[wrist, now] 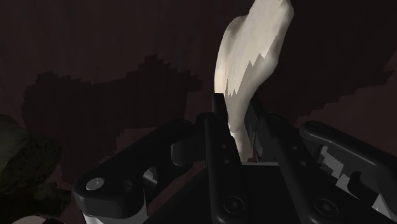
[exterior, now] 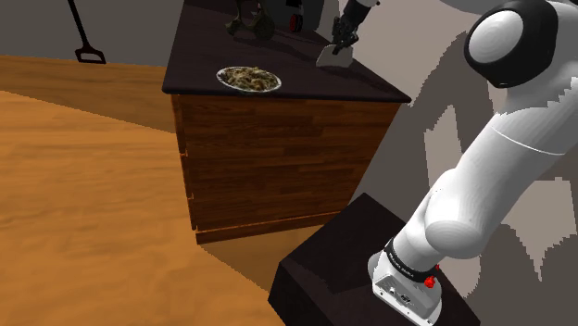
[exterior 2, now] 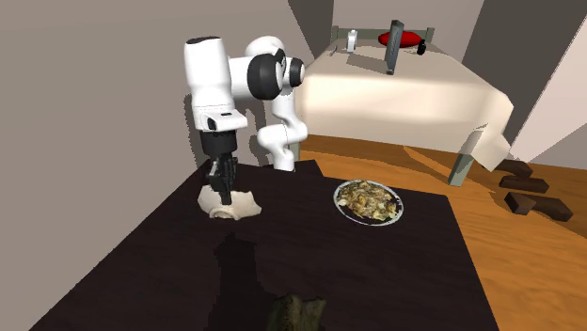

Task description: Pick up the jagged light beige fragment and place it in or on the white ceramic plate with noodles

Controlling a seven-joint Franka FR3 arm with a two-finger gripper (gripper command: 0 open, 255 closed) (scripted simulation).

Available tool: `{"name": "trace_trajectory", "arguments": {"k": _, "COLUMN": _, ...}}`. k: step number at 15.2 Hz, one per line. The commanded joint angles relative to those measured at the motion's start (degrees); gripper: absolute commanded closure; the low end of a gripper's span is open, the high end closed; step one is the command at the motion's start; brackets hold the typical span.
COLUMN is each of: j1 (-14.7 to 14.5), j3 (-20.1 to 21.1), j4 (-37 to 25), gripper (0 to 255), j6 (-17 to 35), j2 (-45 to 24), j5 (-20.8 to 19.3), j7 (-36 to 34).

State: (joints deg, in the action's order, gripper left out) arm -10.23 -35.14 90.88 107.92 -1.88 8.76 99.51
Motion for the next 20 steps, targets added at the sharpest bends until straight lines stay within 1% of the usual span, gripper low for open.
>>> {"name": "trace_trajectory", "arguments": {"k": 1, "j1": 0.2, "j3": -0.1, "j4": -1.9, "gripper": 255, "j6": -1.5, "j2": -0.5, "j5": 0.3, "j7": 0.1}}
{"name": "trace_trajectory", "arguments": {"k": 11, "j1": 1.6, "j3": -0.9, "j4": -13.7, "gripper": 255, "j6": -10.5, "j2": -4.1, "j5": 2.6, "j7": 0.4}}
{"name": "trace_trajectory", "arguments": {"k": 19, "j1": 4.4, "j3": -1.7, "j4": -25.6, "gripper": 255, "j6": -18.7, "j2": -8.9, "j5": 6.2, "j7": 1.1}}
{"name": "trace_trajectory", "arguments": {"k": 20, "j1": 2.7, "j3": -1.1, "j4": -23.8, "gripper": 255, "j6": -17.9, "j2": -7.3, "j5": 4.7, "j7": -0.5}}
